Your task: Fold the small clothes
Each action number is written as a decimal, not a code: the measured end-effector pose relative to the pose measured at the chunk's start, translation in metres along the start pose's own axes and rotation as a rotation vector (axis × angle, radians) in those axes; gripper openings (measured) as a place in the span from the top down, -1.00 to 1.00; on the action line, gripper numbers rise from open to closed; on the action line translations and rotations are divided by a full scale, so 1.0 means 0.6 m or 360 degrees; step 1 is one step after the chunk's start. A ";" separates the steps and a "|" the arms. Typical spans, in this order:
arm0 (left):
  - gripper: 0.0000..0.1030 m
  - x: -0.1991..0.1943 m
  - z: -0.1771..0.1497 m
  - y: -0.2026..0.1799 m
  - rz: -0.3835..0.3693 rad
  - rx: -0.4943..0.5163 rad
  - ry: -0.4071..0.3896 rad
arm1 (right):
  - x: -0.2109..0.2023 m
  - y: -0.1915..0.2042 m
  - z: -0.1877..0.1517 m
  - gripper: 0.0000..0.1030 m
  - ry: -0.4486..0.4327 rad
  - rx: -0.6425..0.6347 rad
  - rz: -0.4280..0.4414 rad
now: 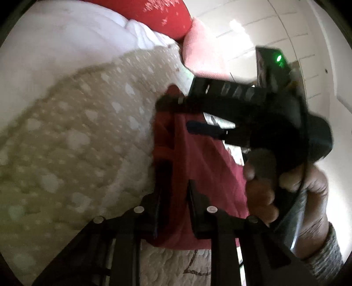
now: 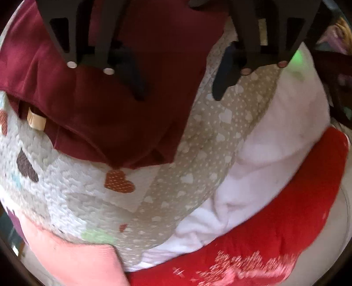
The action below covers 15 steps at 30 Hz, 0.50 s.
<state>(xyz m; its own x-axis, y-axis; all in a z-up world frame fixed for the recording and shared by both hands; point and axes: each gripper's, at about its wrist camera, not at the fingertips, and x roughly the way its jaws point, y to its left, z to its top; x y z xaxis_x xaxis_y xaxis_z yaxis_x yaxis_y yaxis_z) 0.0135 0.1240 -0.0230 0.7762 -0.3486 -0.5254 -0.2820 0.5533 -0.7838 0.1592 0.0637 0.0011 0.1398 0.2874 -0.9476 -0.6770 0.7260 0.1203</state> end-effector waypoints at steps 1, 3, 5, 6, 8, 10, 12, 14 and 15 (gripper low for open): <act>0.60 -0.011 0.004 0.004 0.0006 -0.0016 -0.0023 | 0.004 0.004 -0.001 -0.44 0.0014 -0.0021 -0.0032; 0.58 -0.042 0.014 0.014 0.0043 -0.0041 -0.0110 | 0.009 0.012 -0.002 -0.45 0.0029 -0.0053 -0.0079; 0.50 -0.070 0.023 0.022 0.0101 -0.0044 -0.0192 | 0.016 0.016 -0.003 -0.46 0.0044 -0.0072 -0.0119; 0.42 -0.084 0.026 0.027 0.0125 -0.0055 -0.0244 | 0.020 0.019 -0.003 -0.49 0.0050 -0.0079 -0.0139; 0.38 -0.099 0.031 0.036 0.0158 -0.0077 -0.0300 | 0.031 0.032 -0.004 -0.57 0.0062 -0.0117 -0.0195; 0.38 -0.100 0.034 0.045 0.0188 -0.0105 -0.0307 | 0.045 0.054 -0.010 -0.66 0.0066 -0.0231 -0.0295; 0.38 -0.091 0.034 0.046 0.0204 -0.0122 -0.0281 | 0.055 0.078 -0.026 -0.65 0.0033 -0.0400 -0.0425; 0.38 -0.082 0.037 0.045 0.0222 -0.0123 -0.0276 | 0.046 0.083 -0.041 -0.33 -0.0025 -0.0449 -0.0473; 0.37 -0.081 0.039 0.045 0.0228 -0.0117 -0.0283 | 0.038 0.082 -0.049 0.25 -0.0055 -0.0476 -0.0523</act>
<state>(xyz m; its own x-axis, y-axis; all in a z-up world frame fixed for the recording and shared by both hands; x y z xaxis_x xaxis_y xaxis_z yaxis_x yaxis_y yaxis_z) -0.0188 0.1734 -0.0108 0.8104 -0.1283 -0.5716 -0.4318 0.5286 -0.7308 0.1079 0.0875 -0.0235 0.4032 0.0963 -0.9100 -0.7712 0.5711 -0.2813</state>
